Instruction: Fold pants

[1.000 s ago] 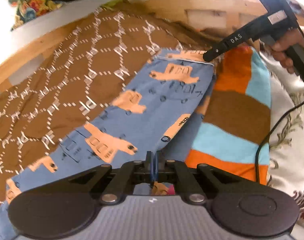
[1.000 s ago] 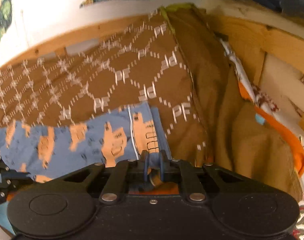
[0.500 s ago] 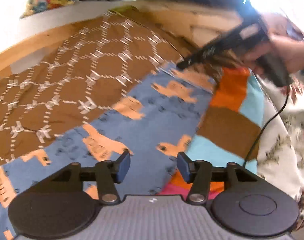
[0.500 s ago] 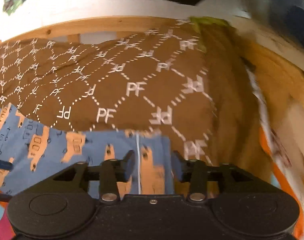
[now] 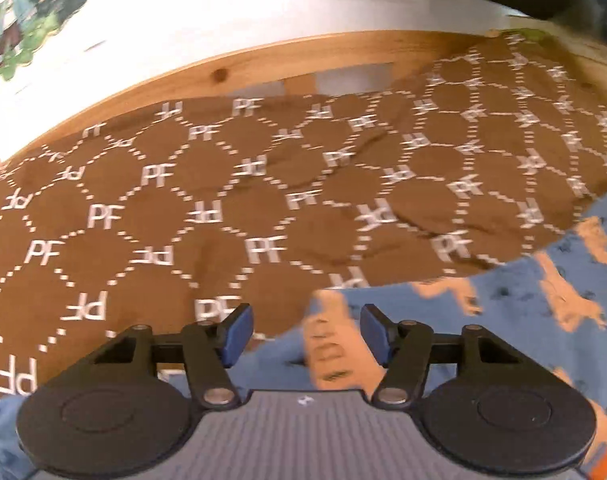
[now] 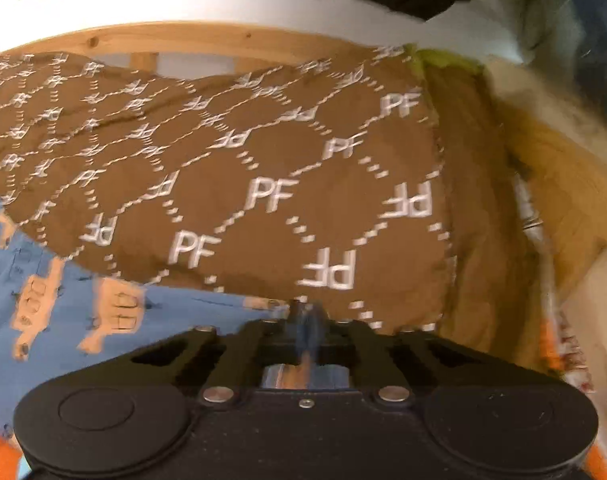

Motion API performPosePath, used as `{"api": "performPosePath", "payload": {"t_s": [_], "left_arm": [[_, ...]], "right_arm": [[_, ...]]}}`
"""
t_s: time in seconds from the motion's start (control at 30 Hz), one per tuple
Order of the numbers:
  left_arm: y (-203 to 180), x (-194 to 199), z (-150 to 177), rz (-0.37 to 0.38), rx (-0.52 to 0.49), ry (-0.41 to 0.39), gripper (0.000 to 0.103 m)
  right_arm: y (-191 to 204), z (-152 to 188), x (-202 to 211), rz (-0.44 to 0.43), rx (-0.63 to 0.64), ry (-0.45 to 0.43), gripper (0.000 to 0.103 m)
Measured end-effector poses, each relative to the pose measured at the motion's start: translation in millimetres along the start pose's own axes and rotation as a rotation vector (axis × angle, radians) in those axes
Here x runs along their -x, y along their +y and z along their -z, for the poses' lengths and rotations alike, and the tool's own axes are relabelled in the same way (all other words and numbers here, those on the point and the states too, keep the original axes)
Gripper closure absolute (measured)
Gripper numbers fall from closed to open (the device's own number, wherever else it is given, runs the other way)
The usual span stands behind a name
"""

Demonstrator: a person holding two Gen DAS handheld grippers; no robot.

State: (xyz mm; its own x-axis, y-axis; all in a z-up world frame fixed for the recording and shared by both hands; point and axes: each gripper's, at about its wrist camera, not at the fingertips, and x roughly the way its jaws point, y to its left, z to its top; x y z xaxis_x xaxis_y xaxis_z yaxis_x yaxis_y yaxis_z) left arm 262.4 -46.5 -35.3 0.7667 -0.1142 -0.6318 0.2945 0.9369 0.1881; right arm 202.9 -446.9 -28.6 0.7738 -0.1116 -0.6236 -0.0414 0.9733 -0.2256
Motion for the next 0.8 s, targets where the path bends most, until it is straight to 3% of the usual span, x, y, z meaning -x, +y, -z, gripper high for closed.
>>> {"api": "performPosePath", "payload": {"t_s": [0.1, 0.2, 0.23, 0.27, 0.33, 0.4, 0.5, 0.53, 0.6, 0.63, 0.67, 0.8], "left_arm": [[4, -10, -3, -0.004, -0.011, 0.010, 0.038], [5, -14, -5, 0.065, -0.042, 0.020, 0.038], [6, -17, -6, 0.096, -0.052, 0.027, 0.038], [7, -20, -8, 0.135, -0.063, 0.037, 0.038], [12, -29, -12, 0.188, -0.086, 0.078, 0.038], [16, -39, -15, 0.218, -0.101, 0.139, 0.041], [23, -53, -18, 0.251, -0.083, 0.198, 0.069], [26, -55, -20, 0.259, -0.071, 0.205, 0.086], [28, -55, -24, 0.282, -0.045, 0.222, 0.096], [26, -52, -26, 0.268, -0.041, 0.215, 0.097], [23, -48, -27, 0.253, -0.051, 0.206, 0.098], [10, -33, -25, 0.183, -0.094, 0.152, 0.098]], "right_arm": [[-9, 4, -10, -0.005, -0.024, 0.044, 0.099], [-4, 0, 1, -0.011, 0.000, -0.010, 0.087], [0, -3, 7, -0.053, 0.020, -0.045, 0.080], [5, -6, 9, -0.126, 0.038, -0.061, 0.065], [22, -16, 7, -0.289, 0.116, -0.057, 0.050], [48, -25, 0, -0.456, 0.206, -0.037, 0.052], [96, -37, -17, -0.650, 0.271, 0.000, 0.052], [113, -40, -23, -0.690, 0.302, 0.009, 0.052], [141, -45, -36, -0.731, 0.359, 0.027, 0.057], [153, -46, -41, -0.744, 0.385, 0.043, 0.075], [162, -46, -44, -0.739, 0.415, 0.053, 0.103], [166, -39, -40, -0.668, 0.474, 0.034, 0.103]]}}
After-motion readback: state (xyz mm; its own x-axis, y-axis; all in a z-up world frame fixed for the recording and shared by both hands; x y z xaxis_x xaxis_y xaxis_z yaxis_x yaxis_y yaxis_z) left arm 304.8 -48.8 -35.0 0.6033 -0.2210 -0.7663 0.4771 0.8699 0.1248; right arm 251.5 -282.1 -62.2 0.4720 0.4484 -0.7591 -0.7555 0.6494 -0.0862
